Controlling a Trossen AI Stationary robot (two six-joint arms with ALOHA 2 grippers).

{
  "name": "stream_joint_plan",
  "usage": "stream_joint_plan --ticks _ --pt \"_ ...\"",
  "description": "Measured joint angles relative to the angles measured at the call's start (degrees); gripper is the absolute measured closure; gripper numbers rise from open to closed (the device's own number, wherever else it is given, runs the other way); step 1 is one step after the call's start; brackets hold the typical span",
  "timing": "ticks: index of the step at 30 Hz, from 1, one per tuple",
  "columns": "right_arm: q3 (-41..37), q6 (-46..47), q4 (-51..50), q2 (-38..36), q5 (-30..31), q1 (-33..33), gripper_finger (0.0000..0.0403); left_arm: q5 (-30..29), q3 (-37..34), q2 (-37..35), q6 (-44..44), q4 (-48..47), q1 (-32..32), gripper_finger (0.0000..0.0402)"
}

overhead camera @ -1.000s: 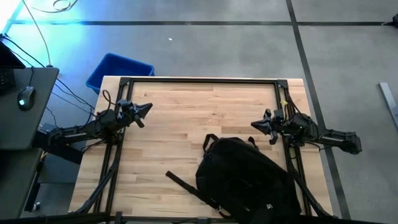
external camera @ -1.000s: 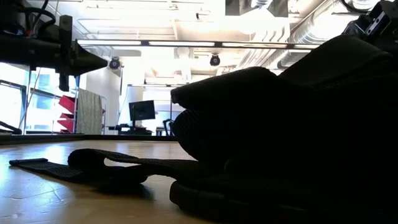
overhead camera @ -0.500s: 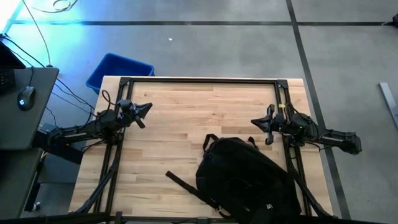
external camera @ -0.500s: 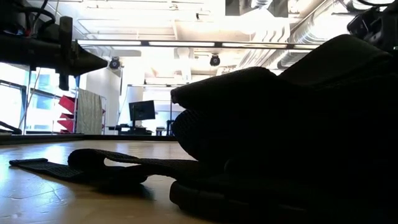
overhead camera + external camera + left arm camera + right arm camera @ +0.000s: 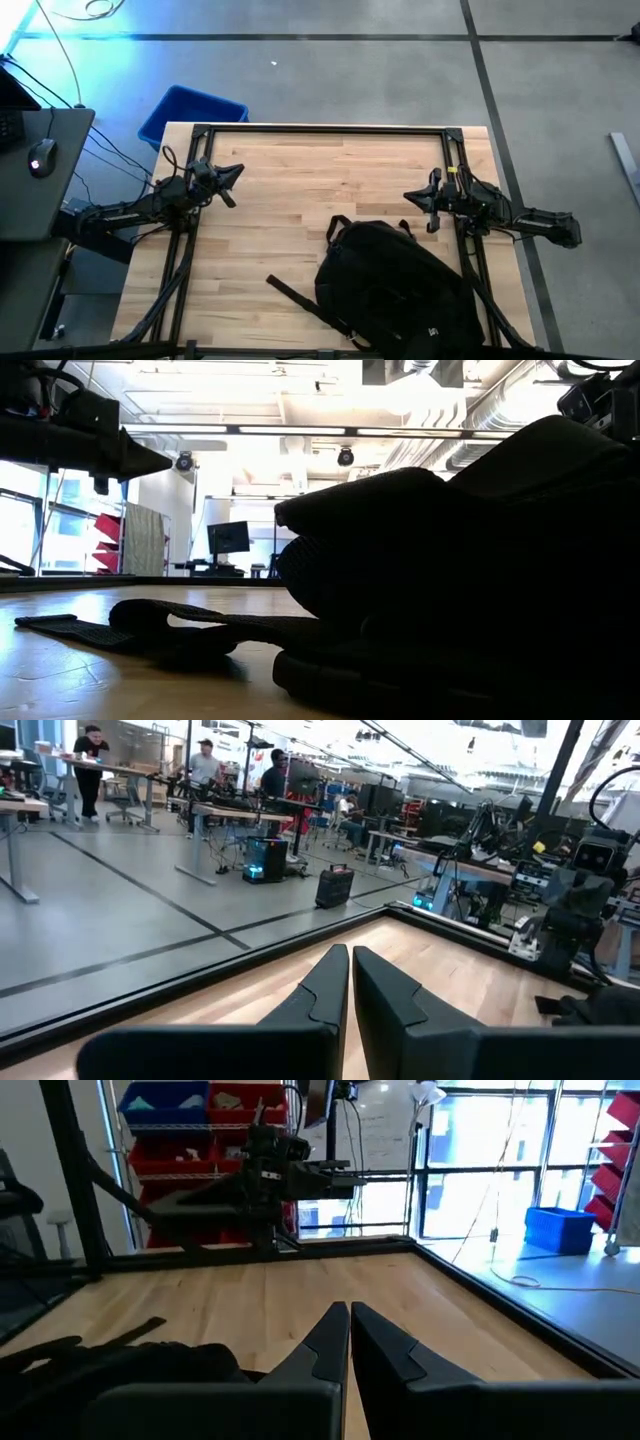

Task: Unpack backpack
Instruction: Return to home position

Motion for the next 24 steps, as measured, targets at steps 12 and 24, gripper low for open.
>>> stream_joint_plan --ticks 12,24 --pt "0.0 0.0 0.0 -0.3 0.0 8.9 0.0403 -0.6 0.0 -0.3 0.0 0.1 -2.9 0.0401" --pt "0.0 0.0 0.0 0.0 0.0 10.5 0.0403 -0.6 0.0 -0.3 0.0 0.2 -6.0 0.0401"
